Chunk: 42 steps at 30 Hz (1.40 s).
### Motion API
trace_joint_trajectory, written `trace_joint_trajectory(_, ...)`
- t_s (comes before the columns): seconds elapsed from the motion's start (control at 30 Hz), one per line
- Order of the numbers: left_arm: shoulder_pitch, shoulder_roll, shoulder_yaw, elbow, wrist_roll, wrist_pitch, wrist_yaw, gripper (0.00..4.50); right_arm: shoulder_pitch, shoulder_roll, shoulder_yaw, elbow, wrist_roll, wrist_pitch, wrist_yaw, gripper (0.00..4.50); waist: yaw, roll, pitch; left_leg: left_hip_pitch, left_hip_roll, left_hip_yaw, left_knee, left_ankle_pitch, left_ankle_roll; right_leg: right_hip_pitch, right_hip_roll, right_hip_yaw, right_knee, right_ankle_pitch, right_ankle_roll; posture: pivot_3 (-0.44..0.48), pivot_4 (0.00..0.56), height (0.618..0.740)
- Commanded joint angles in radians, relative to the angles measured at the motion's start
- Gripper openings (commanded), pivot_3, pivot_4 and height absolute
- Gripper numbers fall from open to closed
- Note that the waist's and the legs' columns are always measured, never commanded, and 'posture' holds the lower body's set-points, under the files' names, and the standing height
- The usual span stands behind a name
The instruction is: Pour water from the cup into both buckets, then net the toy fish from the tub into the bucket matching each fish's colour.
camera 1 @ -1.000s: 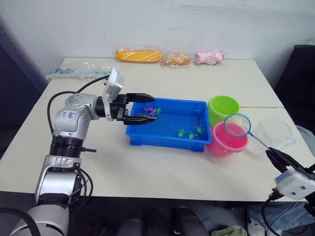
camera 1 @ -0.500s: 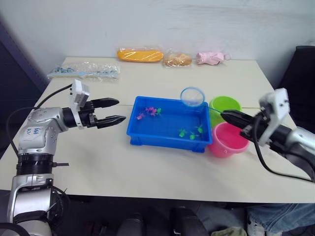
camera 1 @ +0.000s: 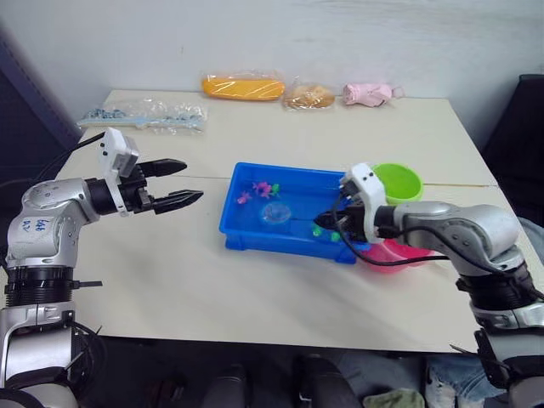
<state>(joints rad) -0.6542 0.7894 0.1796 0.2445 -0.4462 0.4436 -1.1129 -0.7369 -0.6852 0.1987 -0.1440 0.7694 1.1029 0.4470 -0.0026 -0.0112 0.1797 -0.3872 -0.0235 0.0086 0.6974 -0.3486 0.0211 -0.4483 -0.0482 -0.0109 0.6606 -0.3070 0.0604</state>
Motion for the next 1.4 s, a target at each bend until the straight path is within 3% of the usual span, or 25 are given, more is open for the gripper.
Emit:
trace_joint_trajectory(0.03, 0.015, 0.021, 0.032, -0.053, -0.018, 0.009, 0.011, 4.48, -0.021, 0.010, -0.021, 0.000, -0.078, -0.104, 0.063, 0.00, 0.000, 0.000, 0.000, 0.000, 0.000, 0.000, 0.000, 0.000, 0.000, 0.000, 0.000, 0.000, 0.000, 0.000, 0.000, 0.000, 0.150, 0.740)
trace_joint_trajectory(0.37, 0.044, 0.024, 0.045, -0.088, -0.034, 0.024, 0.034, 4.48, -0.059, 0.082, 0.000, 0.068, -0.220, -0.181, 0.137, 0.00, -0.003, 0.000, 0.000, 0.000, 0.000, -0.001, 0.000, 0.000, 0.000, 0.000, 0.000, -0.001, 0.000, 0.000, 0.000, 0.000, 0.150, 0.740)
trace_joint_trajectory(0.97, 0.041, 0.011, 0.036, -0.092, -0.036, 0.028, 0.042, 4.48, -0.107, 0.220, 0.001, 0.212, -0.428, -0.233, 0.117, 0.00, -0.008, 0.000, 0.000, 0.000, 0.000, -0.001, 0.000, 0.000, 0.000, 0.000, 0.000, -0.001, 0.001, 0.000, 0.000, 0.000, 0.150, 0.740)
trace_joint_trajectory(1.2, 0.052, 0.010, 0.040, -0.106, -0.040, 0.032, 0.046, 4.48, -0.059, 0.158, -0.018, 0.247, -0.470, -0.202, 0.145, 0.00, -0.010, 0.000, 0.000, 0.000, 0.000, -0.001, 0.000, 0.000, 0.000, 0.000, 0.000, -0.001, 0.001, 0.000, 0.000, 0.000, 0.150, 0.740)
trace_joint_trajectory(1.4, 0.068, 0.016, 0.051, -0.121, -0.047, 0.036, 0.048, 4.48, 0.012, 0.090, -0.096, 0.158, -0.430, -0.220, 0.201, 0.00, -0.005, 0.000, 0.000, 0.000, 0.000, -0.001, 0.000, 0.000, 0.000, 0.000, 0.000, -0.001, 0.000, 0.000, 0.000, 0.000, 0.150, 0.740)
